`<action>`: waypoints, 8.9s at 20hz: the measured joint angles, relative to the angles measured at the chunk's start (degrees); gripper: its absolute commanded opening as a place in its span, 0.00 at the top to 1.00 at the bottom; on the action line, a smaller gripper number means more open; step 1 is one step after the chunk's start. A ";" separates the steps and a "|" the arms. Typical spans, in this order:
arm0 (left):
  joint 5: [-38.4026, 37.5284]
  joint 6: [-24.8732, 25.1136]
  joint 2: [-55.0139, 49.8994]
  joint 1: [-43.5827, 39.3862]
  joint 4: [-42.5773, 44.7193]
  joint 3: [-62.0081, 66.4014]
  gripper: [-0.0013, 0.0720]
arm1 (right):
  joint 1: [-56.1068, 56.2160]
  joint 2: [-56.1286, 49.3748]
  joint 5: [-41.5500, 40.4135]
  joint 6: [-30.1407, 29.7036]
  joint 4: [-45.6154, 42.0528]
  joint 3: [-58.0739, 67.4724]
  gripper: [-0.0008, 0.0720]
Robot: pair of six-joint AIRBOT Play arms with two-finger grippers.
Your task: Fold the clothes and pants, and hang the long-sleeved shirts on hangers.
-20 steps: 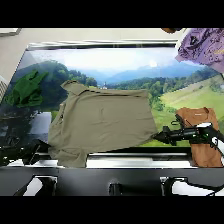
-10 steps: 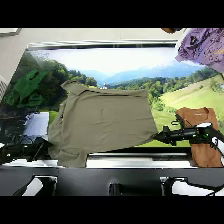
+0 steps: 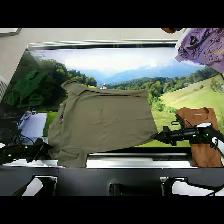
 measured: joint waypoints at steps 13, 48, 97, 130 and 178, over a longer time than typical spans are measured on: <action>-0.83 0.63 -2.67 -2.64 -0.79 0.24 0.96 | 0.00 0.46 0.07 -0.50 -0.17 0.00 0.95; -0.76 -25.31 14.27 -23.63 22.82 77.79 0.97 | 25.53 28.85 -0.15 34.69 -45.27 80.78 0.95; -11.98 -12.98 -46.23 -35.23 26.08 71.25 0.03 | 25.57 -27.54 17.20 36.06 -39.01 66.14 0.17; 6.51 -8.37 -7.74 -28.26 -11.02 5.03 0.29 | 3.56 8.46 6.19 16.72 -6.60 22.38 0.19; -10.25 -16.96 7.32 -27.82 8.09 13.73 0.96 | -2.10 19.76 4.26 14.67 -11.96 1.79 0.95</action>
